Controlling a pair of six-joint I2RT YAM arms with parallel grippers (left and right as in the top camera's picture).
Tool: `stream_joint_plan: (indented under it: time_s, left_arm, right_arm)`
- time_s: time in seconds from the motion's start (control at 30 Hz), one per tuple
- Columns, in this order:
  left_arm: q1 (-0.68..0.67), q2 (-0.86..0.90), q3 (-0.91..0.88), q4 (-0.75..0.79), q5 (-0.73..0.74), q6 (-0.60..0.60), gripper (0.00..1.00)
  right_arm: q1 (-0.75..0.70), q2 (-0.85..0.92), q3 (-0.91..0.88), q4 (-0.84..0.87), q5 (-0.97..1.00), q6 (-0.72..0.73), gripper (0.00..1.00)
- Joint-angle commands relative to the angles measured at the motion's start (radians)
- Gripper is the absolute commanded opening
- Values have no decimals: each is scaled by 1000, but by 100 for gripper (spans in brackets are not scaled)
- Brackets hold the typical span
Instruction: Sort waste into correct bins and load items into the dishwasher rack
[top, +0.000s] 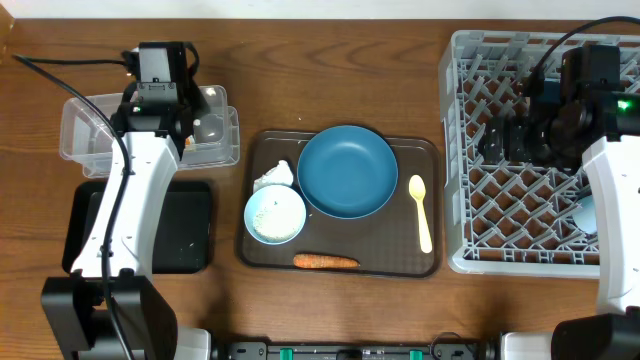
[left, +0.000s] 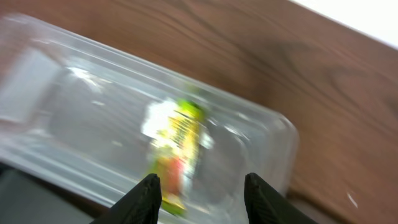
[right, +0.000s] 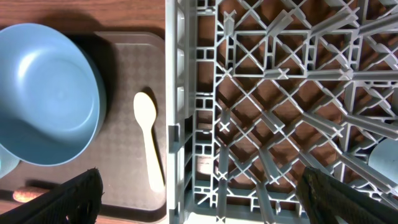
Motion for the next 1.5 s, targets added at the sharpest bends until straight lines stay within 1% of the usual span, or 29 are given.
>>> stream_joint_plan:
  time_s: [0.0, 0.07, 0.1, 0.3, 0.37, 0.43, 0.53, 0.67, 0.87, 1.0, 1.07, 1.1, 1.17, 1.3, 1.37, 1.43, 1.47]
  left_arm:
    - [-31, -19, -6, -24, 269, 65, 46]
    - [-66, -18, -6, -56, 365, 72, 45]
    - [-84, -17, -6, -71, 388, 81, 47]
    - [-216, -13, -6, -204, 385, 82, 51]
    - [-241, -13, -6, -278, 378, 82, 55]
    - [-246, -13, -6, -365, 378, 82, 55]
    - [-237, -13, -6, -498, 318, 56, 55]
    - [-213, -19, -6, -602, 199, 20, 55]
    - [-175, -26, -6, -645, 194, 21, 55]
    - [-172, -26, -6, -644, 194, 21, 56]
    - [-172, -26, -6, -644, 194, 21, 56]
    - [-172, -26, -6, -644, 194, 21, 56]
    - [-172, -26, -6, -643, 194, 21, 56]
    - [-172, -26, -6, -643, 194, 21, 56]
    - [-172, -26, -6, -643, 194, 21, 56]
    - [-172, -26, -6, -643, 194, 21, 56]
    - [-172, -26, -6, -643, 194, 21, 56]
  right_arm:
    - [16, 6, 10, 0, 2, 6, 99]
    - [16, 6, 10, 0, 2, 6, 99]
    - [16, 6, 10, 0, 2, 6, 99]
    - [17, 6, 10, 0, -7, 6, 99]
    - [17, 6, 10, 4, -53, 6, 99]
    - [17, 7, 10, 12, -125, -1, 99]
    - [37, 11, 10, 35, -189, -28, 99]
    - [105, 38, 10, 80, -188, -28, 99]
    - [262, 131, 10, 174, -151, -24, 99]
    - [352, 219, 10, 240, -5, 70, 99]
    - [387, 269, 10, 275, 10, 93, 99]
    - [400, 291, 10, 288, 10, 99, 97]
    - [423, 343, 10, 314, 11, 121, 88]
    - [448, 435, 10, 327, 57, 201, 83]
    - [451, 472, 10, 325, 62, 213, 79]
    - [451, 505, 10, 323, 62, 217, 71]
    - [451, 523, 10, 322, 62, 217, 62]
